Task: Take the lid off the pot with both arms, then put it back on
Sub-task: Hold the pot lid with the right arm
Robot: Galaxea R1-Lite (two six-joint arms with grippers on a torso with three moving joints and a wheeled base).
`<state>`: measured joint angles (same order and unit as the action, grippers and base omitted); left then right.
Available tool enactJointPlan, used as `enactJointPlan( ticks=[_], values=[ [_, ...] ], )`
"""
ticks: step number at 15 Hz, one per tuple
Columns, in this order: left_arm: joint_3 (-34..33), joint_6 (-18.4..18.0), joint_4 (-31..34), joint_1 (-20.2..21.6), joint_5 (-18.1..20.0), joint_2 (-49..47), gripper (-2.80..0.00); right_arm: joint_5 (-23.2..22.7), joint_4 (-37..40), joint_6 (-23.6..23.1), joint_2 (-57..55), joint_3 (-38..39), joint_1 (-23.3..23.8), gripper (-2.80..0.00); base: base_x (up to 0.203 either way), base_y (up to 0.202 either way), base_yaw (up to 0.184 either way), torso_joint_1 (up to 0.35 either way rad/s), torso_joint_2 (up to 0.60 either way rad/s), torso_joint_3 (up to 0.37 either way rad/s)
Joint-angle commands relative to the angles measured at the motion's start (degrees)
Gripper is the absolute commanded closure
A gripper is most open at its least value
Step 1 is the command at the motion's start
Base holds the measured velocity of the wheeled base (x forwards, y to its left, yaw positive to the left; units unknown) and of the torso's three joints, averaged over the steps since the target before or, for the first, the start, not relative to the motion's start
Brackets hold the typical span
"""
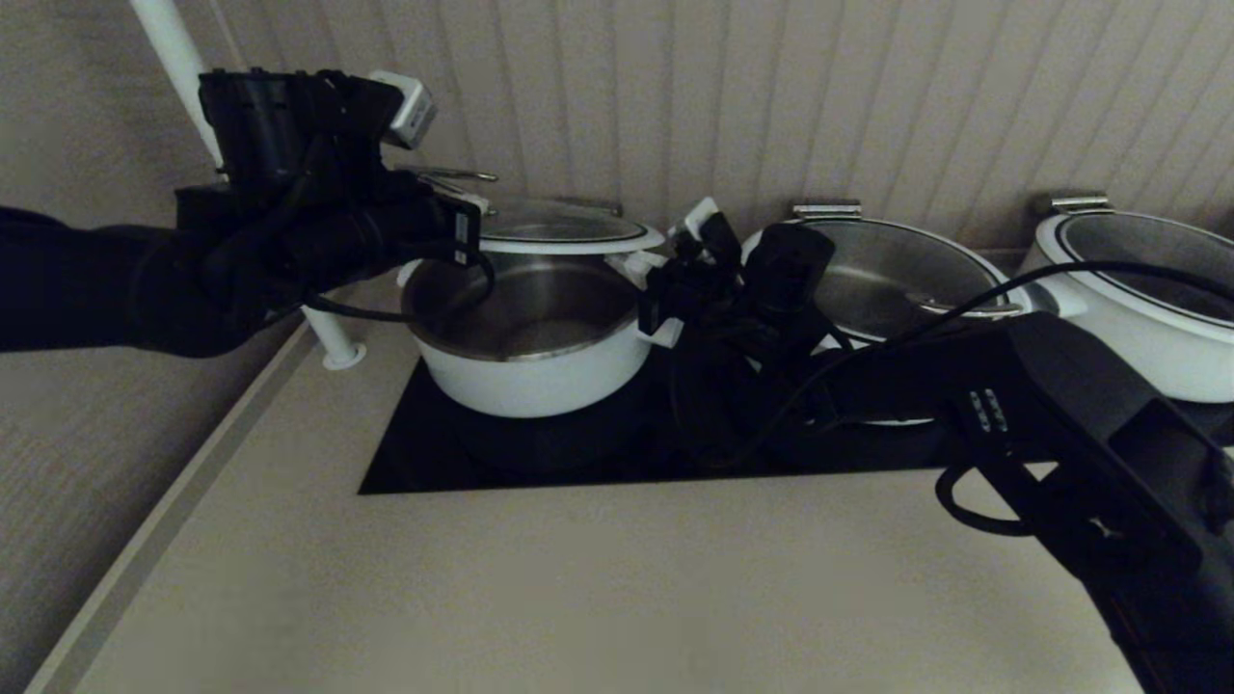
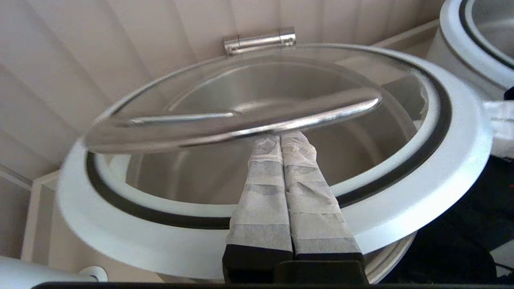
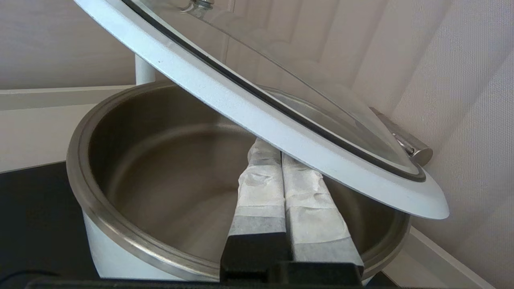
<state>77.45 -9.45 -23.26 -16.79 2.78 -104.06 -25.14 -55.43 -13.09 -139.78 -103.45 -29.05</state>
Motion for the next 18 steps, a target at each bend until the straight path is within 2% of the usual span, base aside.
enactJointPlan(
  ticks=[1, 12, 18],
  values=[
    [0.07, -0.21, 0.08, 0.0, 0.03, 1.3, 0.0, -0.17, -0.38, -0.18, 0.12, 0.0, -0.04, 0.0, 0.0, 0.0, 0.0, 0.0, 0.0, 0.0],
    [-0.39, 0.04, 7.05, 0.26, -0.05, 8.34, 0.0, -0.17, -0.47, -0.18, -0.06, 0.0, 0.96, 0.0, 0.0, 0.0, 0.0, 0.0, 0.0, 0.0],
    [-8.61, -0.04, 8.24, 0.47, 0.02, 13.54, 0.0, -0.26, -0.56, -0.18, -0.06, 0.0, 2.42, 0.0, 0.0, 0.0, 0.0, 0.0, 0.0, 0.0]
  ],
)
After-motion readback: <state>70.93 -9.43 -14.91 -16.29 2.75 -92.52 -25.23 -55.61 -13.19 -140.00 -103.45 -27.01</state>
